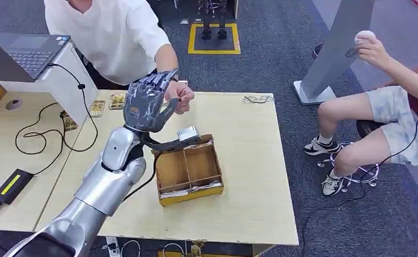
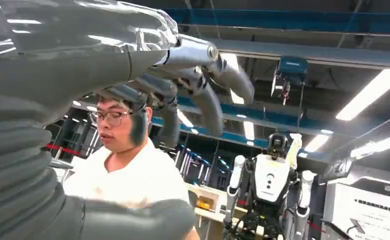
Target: Pass the card to the sensor for recognition and then transmit it.
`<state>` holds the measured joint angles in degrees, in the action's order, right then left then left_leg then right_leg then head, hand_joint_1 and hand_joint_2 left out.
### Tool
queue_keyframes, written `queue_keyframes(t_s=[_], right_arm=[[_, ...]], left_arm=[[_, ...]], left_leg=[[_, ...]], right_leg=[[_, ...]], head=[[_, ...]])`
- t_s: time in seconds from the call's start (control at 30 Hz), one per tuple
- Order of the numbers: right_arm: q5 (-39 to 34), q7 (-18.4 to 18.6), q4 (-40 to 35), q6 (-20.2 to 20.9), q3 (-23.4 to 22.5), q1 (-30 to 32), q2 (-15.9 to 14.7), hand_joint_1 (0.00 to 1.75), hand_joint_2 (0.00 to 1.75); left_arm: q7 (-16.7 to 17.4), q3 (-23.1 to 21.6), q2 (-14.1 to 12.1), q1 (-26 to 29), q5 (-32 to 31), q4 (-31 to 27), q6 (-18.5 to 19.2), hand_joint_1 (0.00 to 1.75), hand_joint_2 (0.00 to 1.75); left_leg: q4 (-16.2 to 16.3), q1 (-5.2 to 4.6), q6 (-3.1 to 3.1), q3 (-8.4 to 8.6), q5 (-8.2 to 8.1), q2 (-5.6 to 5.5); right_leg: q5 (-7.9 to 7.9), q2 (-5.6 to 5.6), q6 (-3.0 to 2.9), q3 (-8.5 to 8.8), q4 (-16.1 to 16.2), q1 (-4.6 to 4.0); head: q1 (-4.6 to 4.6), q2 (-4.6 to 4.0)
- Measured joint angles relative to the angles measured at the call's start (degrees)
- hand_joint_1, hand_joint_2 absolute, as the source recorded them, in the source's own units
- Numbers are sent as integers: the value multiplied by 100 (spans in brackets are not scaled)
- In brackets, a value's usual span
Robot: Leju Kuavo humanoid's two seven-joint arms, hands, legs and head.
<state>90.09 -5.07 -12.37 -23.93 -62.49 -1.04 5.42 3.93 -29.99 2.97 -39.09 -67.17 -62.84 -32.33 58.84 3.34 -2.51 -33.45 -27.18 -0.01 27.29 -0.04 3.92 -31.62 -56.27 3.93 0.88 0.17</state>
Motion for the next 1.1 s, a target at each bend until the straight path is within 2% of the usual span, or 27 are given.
queue_keyframes(t_s=[0.2, 0.3, 0.47, 0.6, 0.73, 1.1], right_arm=[[-4, -13, 7, -15, 0, 2, 0, 0, 175], [-15, -33, 7, -15, 0, 2, 0, 0, 175], [-15, -22, 7, 2, 0, -21, 0, 0, 175], [-9, 286, 7, 212, 96, -246, 0, 0, 175], [-11, 512, 7, 271, 232, -550, 0, 0, 175], [-186, 466, 4, 256, 339, -667, 4, 0, 175]], left_arm=[[-55, 7, -2, 60, 70, 0, -72, 0, 175], [-190, 37, -7, 133, 252, -4, -151, 0, 175], [-547, 151, -83, 394, 964, -168, -284, 0, 175], [-1025, 319, -279, 466, 1776, -169, -371, 0, 175], [-1281, 459, -411, 467, 2004, -46, -463, 0, 175], [-1320, 476, -520, 504, 2033, -26, -413, 0, 175]], left_leg=[[0, 0, 0, 0, 0, 0], [0, 0, 0, -1, 0, 0], [-1, 0, 0, -4, 0, 0], [-1, 0, -1, -2, 3, 5], [-1, 0, 7, -2, 13, 2], [0, 0, 7, -5, 12, 0]], right_leg=[[0, 0, 0, 0, 0, 0], [0, 0, 0, 1, -1, 0], [0, 0, 0, 1, -2, 0], [-1, 7, 0, 0, -3, 0], [-7, 3, 7, 0, -3, 0], [-6, 1, 7, -2, -3, 0]], head=[[2, 0], [0, 0], [2, 0], [2, 0], [0, 0], [0, 0]])
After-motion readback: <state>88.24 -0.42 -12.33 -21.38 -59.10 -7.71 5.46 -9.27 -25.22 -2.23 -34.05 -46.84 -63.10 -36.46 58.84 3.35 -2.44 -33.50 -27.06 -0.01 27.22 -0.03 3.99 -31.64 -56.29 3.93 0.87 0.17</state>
